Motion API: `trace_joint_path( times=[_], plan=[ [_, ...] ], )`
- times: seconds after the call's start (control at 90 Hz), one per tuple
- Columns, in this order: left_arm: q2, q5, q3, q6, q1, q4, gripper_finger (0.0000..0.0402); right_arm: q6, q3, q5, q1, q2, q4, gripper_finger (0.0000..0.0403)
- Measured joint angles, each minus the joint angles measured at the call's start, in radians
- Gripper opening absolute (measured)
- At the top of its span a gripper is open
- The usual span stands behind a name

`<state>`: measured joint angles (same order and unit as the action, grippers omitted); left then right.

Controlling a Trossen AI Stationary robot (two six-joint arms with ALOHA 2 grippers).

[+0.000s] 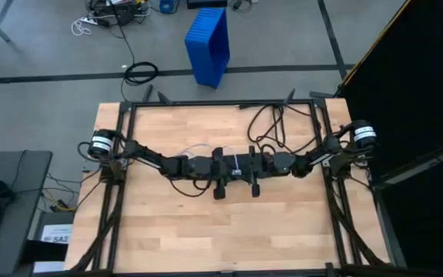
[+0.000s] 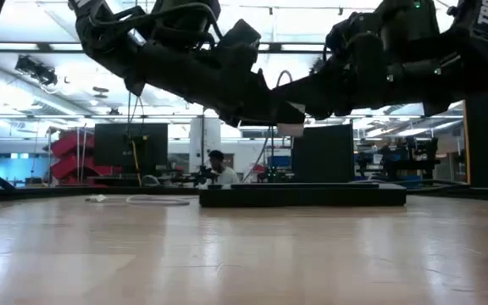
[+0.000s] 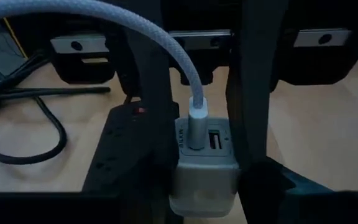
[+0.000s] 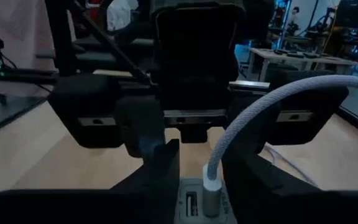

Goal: Insert USB
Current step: Remove the white charger cable from the white charger adapter

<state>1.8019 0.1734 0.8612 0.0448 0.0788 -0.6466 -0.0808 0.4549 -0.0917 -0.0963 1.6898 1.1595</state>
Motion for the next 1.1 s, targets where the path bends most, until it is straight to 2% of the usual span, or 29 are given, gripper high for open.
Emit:
trace_joint_path(
  times=[0.1,0.567,0.689,0.833,1.1],
  plan=[
    [-0.001,0.018,0.001,0.0,-0.001,0.012,0.0127,-0.002,-0.011,-0.034,0.0,-0.011,-0.001,0.0093],
    [-0.002,0.027,0.002,0.0,0.0,0.011,0.0127,-0.009,-0.02,-0.037,0.001,-0.047,-0.011,0.009],
    [-0.002,0.027,0.002,0.0,0.0,0.012,0.0127,-0.009,-0.02,-0.038,0.01,-0.047,-0.014,0.0067],
    [-0.002,0.032,0.002,-0.001,-0.001,0.018,0.0127,-0.009,-0.02,-0.031,0.026,-0.047,-0.035,0.0012],
    [-0.002,0.03,0.002,0.0,-0.001,0.028,0.0127,-0.032,-0.019,-0.043,0.024,-0.047,-0.046,0.0004]
  ],
)
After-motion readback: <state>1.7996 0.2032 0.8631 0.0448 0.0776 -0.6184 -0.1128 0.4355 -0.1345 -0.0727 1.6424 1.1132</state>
